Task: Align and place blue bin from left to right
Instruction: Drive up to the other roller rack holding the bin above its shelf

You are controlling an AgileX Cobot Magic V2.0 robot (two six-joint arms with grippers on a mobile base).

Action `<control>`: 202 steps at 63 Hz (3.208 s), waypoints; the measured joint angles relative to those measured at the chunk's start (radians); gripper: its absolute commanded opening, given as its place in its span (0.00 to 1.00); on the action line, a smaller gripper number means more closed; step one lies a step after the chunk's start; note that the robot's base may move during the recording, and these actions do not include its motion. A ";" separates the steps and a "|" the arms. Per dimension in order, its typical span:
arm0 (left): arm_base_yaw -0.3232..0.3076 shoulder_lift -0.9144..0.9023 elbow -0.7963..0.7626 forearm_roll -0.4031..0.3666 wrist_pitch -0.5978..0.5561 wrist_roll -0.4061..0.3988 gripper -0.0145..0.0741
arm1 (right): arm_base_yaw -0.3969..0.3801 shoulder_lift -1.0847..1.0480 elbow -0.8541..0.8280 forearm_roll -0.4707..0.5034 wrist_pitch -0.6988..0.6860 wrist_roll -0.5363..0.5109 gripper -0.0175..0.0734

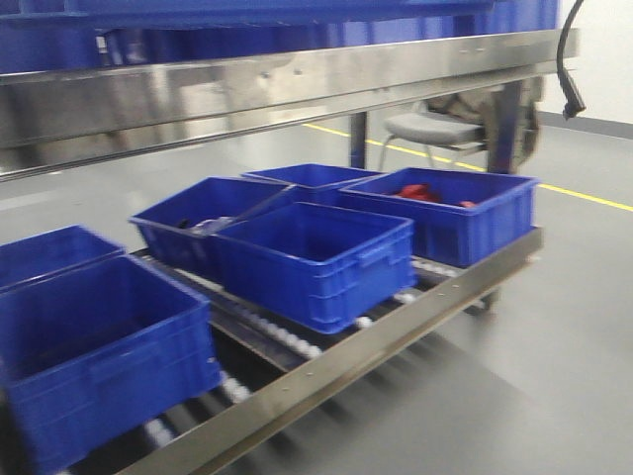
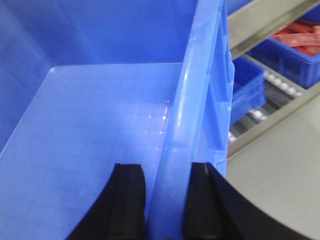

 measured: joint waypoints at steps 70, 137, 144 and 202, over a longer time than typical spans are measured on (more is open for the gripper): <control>0.000 0.000 0.000 0.007 0.000 0.000 0.04 | 0.000 0.000 0.000 0.000 0.000 0.000 0.02; 0.000 0.000 0.000 0.004 0.000 0.000 0.04 | 0.000 0.000 0.000 0.000 -0.002 0.000 0.02; 0.000 0.000 0.000 0.004 0.000 0.000 0.04 | 0.000 0.000 0.000 0.000 -0.002 0.000 0.02; 0.000 0.000 0.000 0.004 0.000 0.000 0.04 | 0.000 0.000 0.000 0.000 -0.002 0.000 0.02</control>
